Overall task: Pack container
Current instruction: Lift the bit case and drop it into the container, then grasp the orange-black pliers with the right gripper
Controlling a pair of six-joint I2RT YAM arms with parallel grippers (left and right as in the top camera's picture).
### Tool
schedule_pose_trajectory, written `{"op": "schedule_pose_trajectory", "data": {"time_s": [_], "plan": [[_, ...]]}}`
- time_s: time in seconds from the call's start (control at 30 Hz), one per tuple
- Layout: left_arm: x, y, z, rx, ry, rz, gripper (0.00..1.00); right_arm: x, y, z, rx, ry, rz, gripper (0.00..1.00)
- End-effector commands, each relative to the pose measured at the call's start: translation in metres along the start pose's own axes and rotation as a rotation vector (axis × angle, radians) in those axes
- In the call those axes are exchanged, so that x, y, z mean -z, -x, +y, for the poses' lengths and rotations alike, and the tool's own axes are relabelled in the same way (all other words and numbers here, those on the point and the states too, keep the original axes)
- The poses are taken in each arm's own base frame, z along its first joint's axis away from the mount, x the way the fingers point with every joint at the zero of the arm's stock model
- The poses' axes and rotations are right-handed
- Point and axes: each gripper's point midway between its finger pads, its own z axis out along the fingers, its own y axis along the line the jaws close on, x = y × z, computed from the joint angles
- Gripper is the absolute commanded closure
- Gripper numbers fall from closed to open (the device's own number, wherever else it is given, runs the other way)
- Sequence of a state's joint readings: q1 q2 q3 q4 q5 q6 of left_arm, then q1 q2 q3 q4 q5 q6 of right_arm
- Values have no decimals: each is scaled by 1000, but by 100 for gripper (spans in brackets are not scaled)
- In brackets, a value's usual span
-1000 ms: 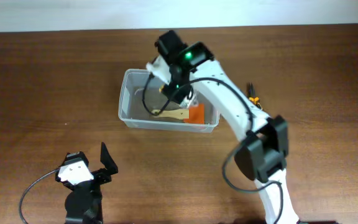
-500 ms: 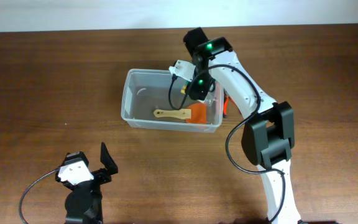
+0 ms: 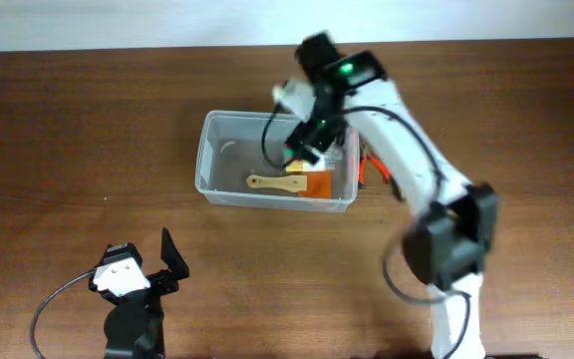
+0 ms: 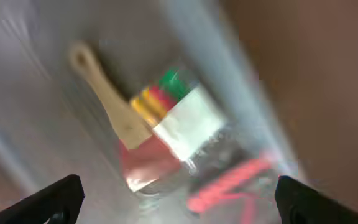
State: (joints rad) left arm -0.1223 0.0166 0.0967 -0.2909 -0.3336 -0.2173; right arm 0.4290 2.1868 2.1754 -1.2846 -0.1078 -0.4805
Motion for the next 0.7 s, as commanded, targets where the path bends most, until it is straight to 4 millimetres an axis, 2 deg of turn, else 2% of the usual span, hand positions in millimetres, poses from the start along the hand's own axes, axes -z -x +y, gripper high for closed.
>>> {"op": "schedule_pose_trajectory", "data": {"time_s": [0.0,0.1,0.2,0.3,0.4,0.43,0.53,0.57,0.6,0.67], "plan": [[0,-1,0,-10,-1,0,1,102,21,-17,-79,-110,-247,1],[0,-1,0,-10,0,0,1,116,9,-42,-136,-163,-261,1],[0,-1,0,-10,0,0,1,114,-21,-83,-458,-166,-253,1],[0,-1,0,-10,-1,0,1,97,-65,-120,-766,-159,-193,1],[0,-1,0,-10,0,0,1,67,-113,-140,-956,-141,-91,0],[0,-1,0,-10,0,0,1,61,-120,-141,-971,-136,-72,1],[0,-1,0,-10,0,0,1,26,-161,-138,-1042,-99,53,4],[0,-1,0,-10,-1,0,1,12,-179,-133,-1067,-85,112,5],[0,-1,0,-10,0,0,1,-12,-207,-123,-1081,-63,187,8],[0,-1,0,-10,-1,0,1,-26,-222,-116,-1070,-46,222,11]]}}
